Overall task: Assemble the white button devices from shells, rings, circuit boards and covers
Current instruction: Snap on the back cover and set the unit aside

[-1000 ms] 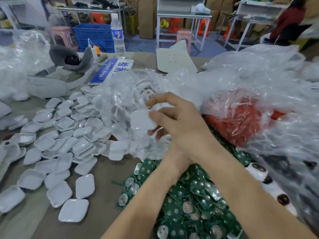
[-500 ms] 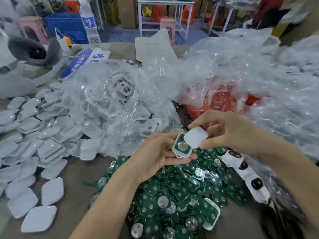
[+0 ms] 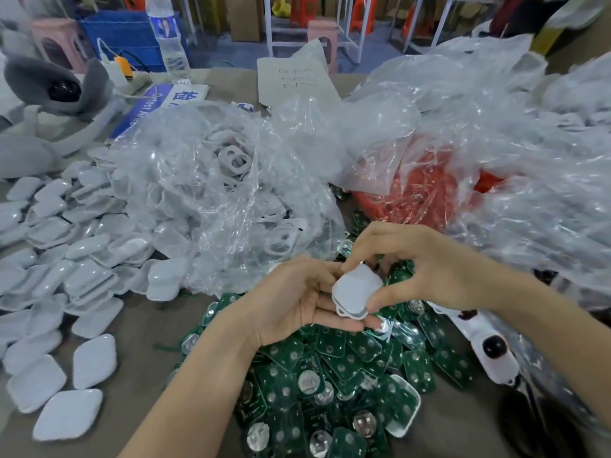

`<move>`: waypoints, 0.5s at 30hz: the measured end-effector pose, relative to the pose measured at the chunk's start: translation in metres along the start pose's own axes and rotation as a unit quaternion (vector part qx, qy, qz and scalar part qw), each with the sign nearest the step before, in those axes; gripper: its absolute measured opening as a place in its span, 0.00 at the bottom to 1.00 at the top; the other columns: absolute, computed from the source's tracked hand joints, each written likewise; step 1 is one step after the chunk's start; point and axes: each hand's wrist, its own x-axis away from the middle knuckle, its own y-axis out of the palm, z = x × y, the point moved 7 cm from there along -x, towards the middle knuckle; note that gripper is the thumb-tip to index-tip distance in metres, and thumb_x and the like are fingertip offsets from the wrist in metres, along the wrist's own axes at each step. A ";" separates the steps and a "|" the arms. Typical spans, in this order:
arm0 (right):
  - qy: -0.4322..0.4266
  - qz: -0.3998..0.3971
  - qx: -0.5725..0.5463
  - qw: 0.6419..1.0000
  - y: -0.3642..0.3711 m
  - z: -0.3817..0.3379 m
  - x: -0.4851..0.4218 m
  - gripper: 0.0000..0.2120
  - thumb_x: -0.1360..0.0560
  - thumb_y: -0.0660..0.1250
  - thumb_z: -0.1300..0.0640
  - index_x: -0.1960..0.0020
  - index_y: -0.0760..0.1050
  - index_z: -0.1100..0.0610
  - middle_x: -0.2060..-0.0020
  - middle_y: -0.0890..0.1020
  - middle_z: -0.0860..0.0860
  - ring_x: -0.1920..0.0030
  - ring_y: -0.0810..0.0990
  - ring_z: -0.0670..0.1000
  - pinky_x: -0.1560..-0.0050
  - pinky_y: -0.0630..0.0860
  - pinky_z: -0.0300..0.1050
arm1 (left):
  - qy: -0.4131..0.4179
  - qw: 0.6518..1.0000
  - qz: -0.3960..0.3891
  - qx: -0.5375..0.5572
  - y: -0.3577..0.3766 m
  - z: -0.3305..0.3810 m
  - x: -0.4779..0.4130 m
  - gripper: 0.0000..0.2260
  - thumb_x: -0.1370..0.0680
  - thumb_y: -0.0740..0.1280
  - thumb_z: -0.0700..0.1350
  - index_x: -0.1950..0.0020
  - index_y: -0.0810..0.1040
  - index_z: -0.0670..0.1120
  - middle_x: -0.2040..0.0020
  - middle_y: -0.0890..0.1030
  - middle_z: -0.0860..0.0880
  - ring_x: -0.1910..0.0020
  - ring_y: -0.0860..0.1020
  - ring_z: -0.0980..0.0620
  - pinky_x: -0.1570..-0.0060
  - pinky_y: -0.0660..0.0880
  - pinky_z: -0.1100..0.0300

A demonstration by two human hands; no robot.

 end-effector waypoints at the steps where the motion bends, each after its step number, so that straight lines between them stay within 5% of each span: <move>1: 0.002 0.003 0.002 1.000 0.000 0.001 0.000 0.19 0.35 0.78 0.52 0.45 0.80 0.48 0.48 0.77 0.39 0.46 0.78 0.48 0.47 0.75 0.52 | -0.001 1.000 0.002 0.001 0.000 0.000 0.000 0.19 0.28 0.56 0.38 0.40 0.76 0.34 0.50 0.83 0.35 0.52 0.83 0.37 0.56 0.82 0.56; 4: 0.002 0.028 -0.010 1.000 -0.005 -0.001 0.002 0.19 0.36 0.78 0.53 0.46 0.80 0.50 0.49 0.78 0.41 0.47 0.79 0.48 0.46 0.77 0.49 | 0.003 1.000 0.010 0.001 -0.001 0.000 -0.001 0.18 0.26 0.56 0.39 0.40 0.77 0.35 0.50 0.83 0.36 0.52 0.84 0.38 0.55 0.82 0.56; 8: 0.035 0.193 -0.063 0.979 -0.030 -0.003 0.017 0.22 0.40 0.73 0.44 0.46 0.79 0.47 0.52 0.82 0.44 0.51 0.81 0.45 0.46 0.79 0.43 | 0.040 0.997 0.056 0.037 -0.007 0.005 -0.001 0.14 0.18 0.53 0.35 0.37 0.75 0.37 0.46 0.82 0.35 0.51 0.84 0.39 0.56 0.82 0.57; 11: 0.098 0.320 -0.042 0.941 -0.030 -0.001 0.034 0.23 0.40 0.72 0.40 0.47 0.79 0.44 0.53 0.81 0.41 0.55 0.80 0.38 0.51 0.75 0.28 | 0.071 0.987 0.117 0.083 -0.014 0.009 -0.001 0.13 0.18 0.54 0.34 0.39 0.76 0.38 0.47 0.83 0.35 0.51 0.84 0.38 0.57 0.83 0.55; 15: 0.158 0.474 -0.026 0.866 0.004 -0.006 0.047 0.13 0.34 0.74 0.47 0.53 0.78 0.49 0.57 0.78 0.42 0.56 0.75 0.34 0.59 0.68 0.21 | 0.093 0.974 0.172 0.115 -0.017 0.007 -0.002 0.11 0.18 0.56 0.34 0.44 0.78 0.39 0.52 0.85 0.38 0.56 0.85 0.43 0.60 0.83 0.53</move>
